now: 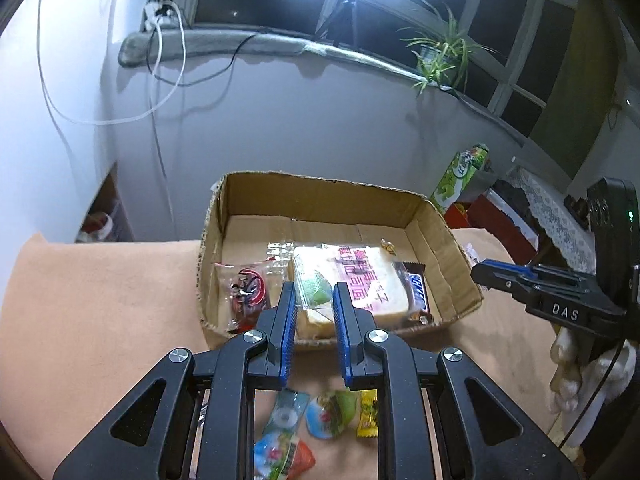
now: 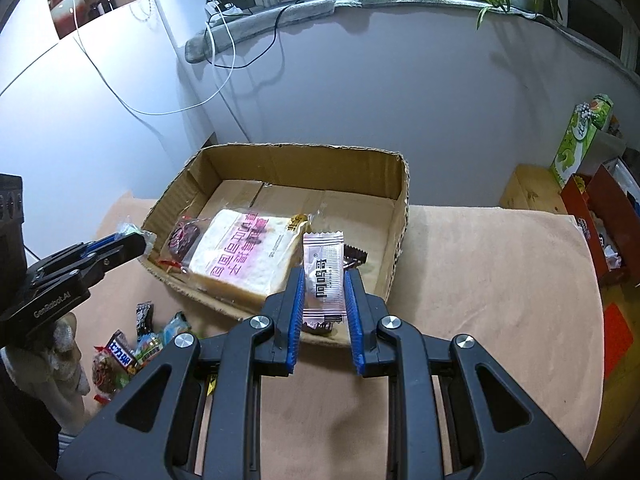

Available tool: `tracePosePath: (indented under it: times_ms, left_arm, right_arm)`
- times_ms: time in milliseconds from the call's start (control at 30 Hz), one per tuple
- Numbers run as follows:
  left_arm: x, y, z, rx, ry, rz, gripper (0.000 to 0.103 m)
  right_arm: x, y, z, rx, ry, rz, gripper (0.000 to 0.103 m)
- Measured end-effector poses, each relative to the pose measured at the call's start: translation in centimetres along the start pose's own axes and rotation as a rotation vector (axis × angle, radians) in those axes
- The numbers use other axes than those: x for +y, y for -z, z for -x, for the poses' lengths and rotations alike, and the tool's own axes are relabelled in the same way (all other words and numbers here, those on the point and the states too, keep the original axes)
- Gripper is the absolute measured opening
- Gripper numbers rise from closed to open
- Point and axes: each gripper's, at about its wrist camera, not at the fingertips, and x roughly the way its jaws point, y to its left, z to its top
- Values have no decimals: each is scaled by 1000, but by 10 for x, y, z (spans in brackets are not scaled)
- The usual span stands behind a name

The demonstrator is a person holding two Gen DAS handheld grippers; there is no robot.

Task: Organize snacks
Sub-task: 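Carry the green candy with the left gripper while the right gripper carries the pink candy to the box, then open both grippers to drop the candies into the box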

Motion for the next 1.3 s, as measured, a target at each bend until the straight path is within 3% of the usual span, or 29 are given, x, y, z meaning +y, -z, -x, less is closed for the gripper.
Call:
tracePosePath:
  times_ms: [767, 800, 867, 900, 933, 1300]
  left_arm:
    - [1, -4, -24, 41, -33, -8, 18]
    - [0, -4, -24, 42, -36, -10, 20]
    - [-1, -5, -24, 41, -40, -12, 25]
    - [-1, -5, -23, 38, -44, -12, 35]
    - [-1, -5, -22, 33, -51, -10, 46]
    - [-2, -6, -5, 2, -54, -7, 47]
  right_arm:
    - [-3, -7, -17, 14, 13, 15, 22]
    - [-3, -7, -17, 14, 13, 16, 26]
    - [-2, -6, -14, 5, 14, 16, 42]
    - [-2, -5, -12, -5, 18, 16, 54]
    - [-1, -5, -9, -13, 17, 18, 56]
    - [6, -2, 7, -30, 14, 29, 57]
